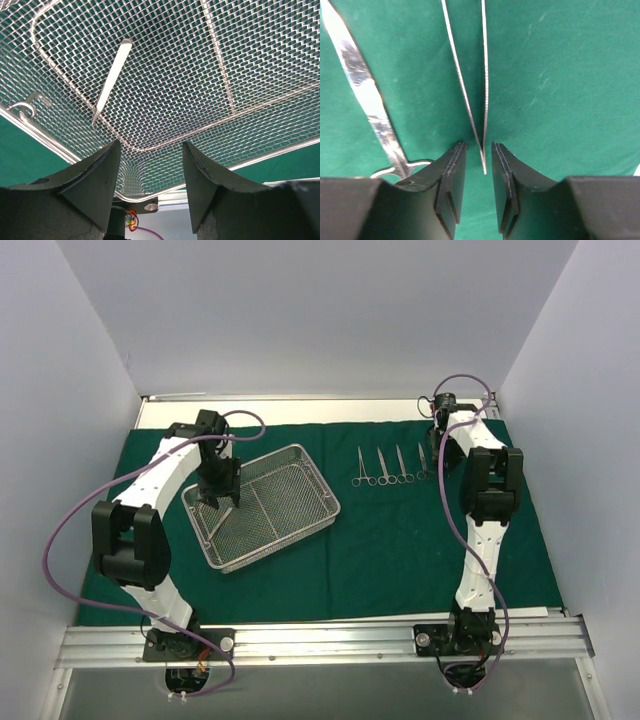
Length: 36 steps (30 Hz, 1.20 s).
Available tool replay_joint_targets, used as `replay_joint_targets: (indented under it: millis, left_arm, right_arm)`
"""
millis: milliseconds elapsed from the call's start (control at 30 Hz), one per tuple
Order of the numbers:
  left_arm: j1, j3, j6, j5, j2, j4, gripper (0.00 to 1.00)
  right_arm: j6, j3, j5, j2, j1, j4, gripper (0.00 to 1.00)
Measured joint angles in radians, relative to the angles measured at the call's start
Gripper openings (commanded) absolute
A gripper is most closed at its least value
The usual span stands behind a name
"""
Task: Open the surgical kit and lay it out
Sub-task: Place the medical item in the surgical kit, then pick up the medical item from the container.
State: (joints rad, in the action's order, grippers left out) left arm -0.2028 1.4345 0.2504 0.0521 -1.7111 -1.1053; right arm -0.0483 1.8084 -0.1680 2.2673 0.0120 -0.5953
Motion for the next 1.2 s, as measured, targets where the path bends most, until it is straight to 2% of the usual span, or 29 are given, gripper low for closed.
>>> replay_joint_targets:
  millis: [167, 300, 567, 767, 967, 1067, 1100, 1167, 1200]
  left_arm:
    - [0.0, 0.0, 0.017, -0.041, -0.028, -0.016, 0.61]
    - [0.0, 0.0, 0.026, -0.089, -0.087, -0.017, 0.6]
    - [0.0, 0.005, 0.027, -0.198, -0.212, -0.011, 0.57]
    - [0.0, 0.005, 0.027, -0.237, -0.266, -0.01, 0.52]
    - [0.002, -0.002, 0.032, -0.245, -0.301, 0.03, 0.38]
    - [0.002, -0.01, 0.035, -0.244, -0.301, 0.043, 0.21]
    - [0.003, -0.013, 0.039, -0.237, -0.301, 0.048, 0.1]
    - [0.003, -0.013, 0.042, -0.231, -0.301, 0.051, 0.03]
    - [0.002, -0.013, 0.043, -0.23, -0.299, 0.051, 0.02]
  right_arm:
    - [0.04, 0.048, 0.023, -0.017, -0.019, -0.024, 0.33]
    - [0.072, 0.044, 0.067, -0.129, -0.066, -0.021, 0.33]
    - [0.112, -0.126, 0.176, -0.473, -0.263, 0.029, 0.33]
    - [0.126, -0.211, 0.214, -0.568, -0.253, 0.037, 0.33]
    - [0.12, -0.225, 0.217, -0.578, -0.237, 0.04, 0.33]
    - [0.116, -0.226, 0.223, -0.583, -0.237, 0.047, 0.33]
    - [0.114, -0.23, 0.225, -0.589, -0.237, 0.053, 0.33]
    - [0.112, -0.232, 0.227, -0.597, -0.237, 0.054, 0.33]
    - [0.111, -0.232, 0.228, -0.6, -0.237, 0.055, 0.33]
